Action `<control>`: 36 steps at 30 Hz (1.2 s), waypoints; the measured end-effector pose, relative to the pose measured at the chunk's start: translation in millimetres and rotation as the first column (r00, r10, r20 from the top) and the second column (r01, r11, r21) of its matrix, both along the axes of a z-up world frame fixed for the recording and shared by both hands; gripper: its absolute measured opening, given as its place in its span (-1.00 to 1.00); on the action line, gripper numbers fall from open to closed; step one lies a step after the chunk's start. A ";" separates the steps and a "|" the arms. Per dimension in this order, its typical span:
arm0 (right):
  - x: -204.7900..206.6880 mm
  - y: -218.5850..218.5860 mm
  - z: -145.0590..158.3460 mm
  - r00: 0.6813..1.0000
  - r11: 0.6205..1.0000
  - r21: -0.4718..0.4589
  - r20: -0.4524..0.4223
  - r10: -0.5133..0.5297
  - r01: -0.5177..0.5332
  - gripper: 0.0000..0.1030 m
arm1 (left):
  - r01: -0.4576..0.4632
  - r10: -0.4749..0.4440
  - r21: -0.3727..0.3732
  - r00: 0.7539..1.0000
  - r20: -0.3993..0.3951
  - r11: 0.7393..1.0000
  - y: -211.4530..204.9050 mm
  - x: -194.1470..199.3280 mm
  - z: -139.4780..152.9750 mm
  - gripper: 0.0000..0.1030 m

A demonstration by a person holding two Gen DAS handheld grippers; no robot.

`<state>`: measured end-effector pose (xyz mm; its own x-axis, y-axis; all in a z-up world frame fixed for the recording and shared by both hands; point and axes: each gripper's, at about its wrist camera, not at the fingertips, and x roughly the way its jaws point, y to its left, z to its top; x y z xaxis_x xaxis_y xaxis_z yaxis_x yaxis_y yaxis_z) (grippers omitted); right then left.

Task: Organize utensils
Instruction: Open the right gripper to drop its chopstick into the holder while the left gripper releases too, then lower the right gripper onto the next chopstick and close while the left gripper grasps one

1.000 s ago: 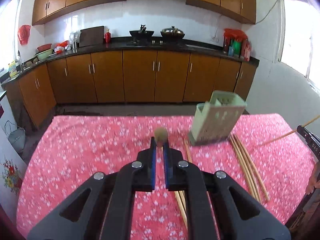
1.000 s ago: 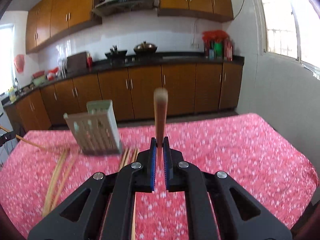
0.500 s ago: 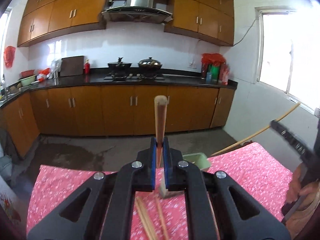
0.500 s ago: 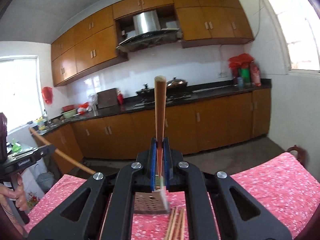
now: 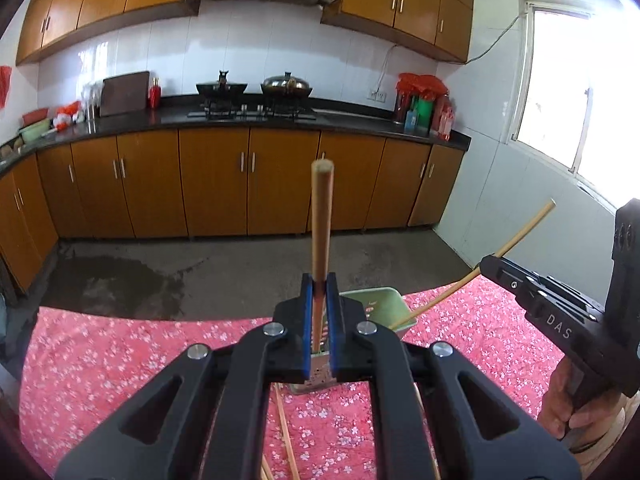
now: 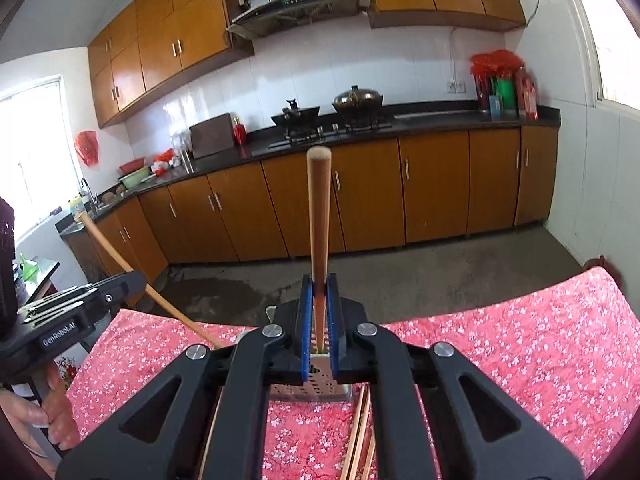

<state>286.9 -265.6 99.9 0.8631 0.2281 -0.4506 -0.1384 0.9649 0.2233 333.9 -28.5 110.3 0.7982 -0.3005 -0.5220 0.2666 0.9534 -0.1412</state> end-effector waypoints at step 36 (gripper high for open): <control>-82.7 -11.0 -197.9 0.905 0.990 -0.138 -0.424 -0.042 -0.019 -0.70 | -0.180 0.174 0.004 0.945 -0.279 0.984 77.3 -110.4 -180.8 -0.39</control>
<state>204.2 -276.6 -98.0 0.5847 0.1300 -0.8007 -0.0485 0.9909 0.1254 223.5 48.8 -70.5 0.6643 -0.1812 -0.7252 0.0418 0.9777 -0.2060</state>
